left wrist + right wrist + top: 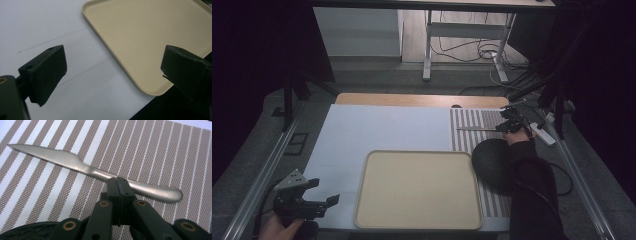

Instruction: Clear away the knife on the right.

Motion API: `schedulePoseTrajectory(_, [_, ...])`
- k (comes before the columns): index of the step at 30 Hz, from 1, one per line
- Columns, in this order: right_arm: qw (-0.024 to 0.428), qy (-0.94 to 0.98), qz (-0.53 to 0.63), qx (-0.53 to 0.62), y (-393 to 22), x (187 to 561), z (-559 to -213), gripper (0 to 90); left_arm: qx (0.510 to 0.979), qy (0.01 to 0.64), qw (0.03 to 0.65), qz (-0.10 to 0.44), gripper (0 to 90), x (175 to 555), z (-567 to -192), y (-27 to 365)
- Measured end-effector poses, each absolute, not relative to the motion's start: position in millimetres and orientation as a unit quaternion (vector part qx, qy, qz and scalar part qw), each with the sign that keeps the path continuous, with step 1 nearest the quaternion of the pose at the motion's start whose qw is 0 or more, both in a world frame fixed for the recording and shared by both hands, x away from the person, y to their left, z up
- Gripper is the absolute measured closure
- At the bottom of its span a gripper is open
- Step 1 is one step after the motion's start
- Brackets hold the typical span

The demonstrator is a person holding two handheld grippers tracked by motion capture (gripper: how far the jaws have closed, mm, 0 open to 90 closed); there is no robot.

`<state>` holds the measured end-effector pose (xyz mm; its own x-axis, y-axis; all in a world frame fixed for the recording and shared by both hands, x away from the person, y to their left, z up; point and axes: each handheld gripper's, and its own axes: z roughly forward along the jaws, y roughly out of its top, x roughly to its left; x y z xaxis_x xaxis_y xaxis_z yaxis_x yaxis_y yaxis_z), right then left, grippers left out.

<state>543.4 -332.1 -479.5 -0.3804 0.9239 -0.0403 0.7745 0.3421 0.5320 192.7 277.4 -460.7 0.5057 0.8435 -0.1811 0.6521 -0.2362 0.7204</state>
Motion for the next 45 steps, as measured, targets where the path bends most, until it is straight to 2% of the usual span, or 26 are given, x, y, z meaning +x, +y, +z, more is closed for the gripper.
schedulePoseTrajectory(13, [0.21, 0.779, 0.201, 0.555, -339, 567, -495, 90.0, 0.777, 0.481, 0.387, 0.123, 6.3, 192, -461, 278])
schedulePoseTrajectory(19, [0.158, 0.8, 0.185, 0.549, -351, 556, -492, 90.0, 0.778, 0.479, 0.386, 0.127, 6.3, 191, -461, 277])
schedulePoseTrajectory(27, [0.11, 0.832, 0.155, 0.521, -354, 542, -487, 90.0, 0.78, 0.478, 0.384, 0.128, 6.3, 192, -461, 276])
schedulePoseTrajectory(31, [0.109, 0.83, 0.157, 0.524, -356, 541, -485, 88.5, 0.78, 0.477, 0.384, 0.128, 6.4, 192, -460, 276])
schedulePoseTrajectory(32, [0.117, 0.824, 0.166, 0.528, -356, 541, -484, 82.5, 0.78, 0.476, 0.384, 0.128, 6.4, 192, -460, 276])
schedulePoseTrajectory(33, [0.117, 0.824, 0.166, 0.528, -356, 541, -484, 82.5, 0.78, 0.476, 0.384, 0.128, 6.4, 192, -460, 276])
schedulePoseTrajectory(34, [0.118, 0.817, 0.178, 0.535, -357, 542, -482, 77.4, 0.78, 0.476, 0.385, 0.127, 6.4, 192, -460, 276])
schedulePoseTrajectory(35, [0.113, 0.805, 0.201, 0.546, -359, 543, -478, 68.4, 0.78, 0.477, 0.385, 0.127, 6.4, 192, -460, 276])
schedulePoseTrajectory(36, [0.114, 0.801, 0.209, 0.55, -358, 543, -477, 64.4, 0.78, 0.477, 0.385, 0.127, 6.4, 192, -461, 276])
schedulePoseTrajectory(37, [0.114, 0.801, 0.209, 0.55, -358, 543, -477, 64.4, 0.781, 0.476, 0.384, 0.127, 6.4, 192, -461, 276])
schedulePoseTrajectory(40, [0.106, 0.79, 0.222, 0.562, -357, 545, -475, 46.0, 0.781, 0.476, 0.384, 0.128, 6.4, 192, -461, 276])
schedulePoseTrajectory(41, [0.105, 0.79, 0.228, 0.56, -353, 547, -475, 33.4, 0.781, 0.476, 0.384, 0.128, 6.4, 192, -461, 276])
schedulePoseTrajectory(42, [0.105, 0.79, 0.228, 0.56, -353, 547, -475, 33.4, 0.781, 0.476, 0.384, 0.127, 6.4, 192, -461, 276])
schedulePoseTrajectory(45, [0.119, 0.794, 0.226, 0.551, -346, 548, -475, 16.0, 0.781, 0.476, 0.384, 0.127, 6.4, 192, -461, 276])
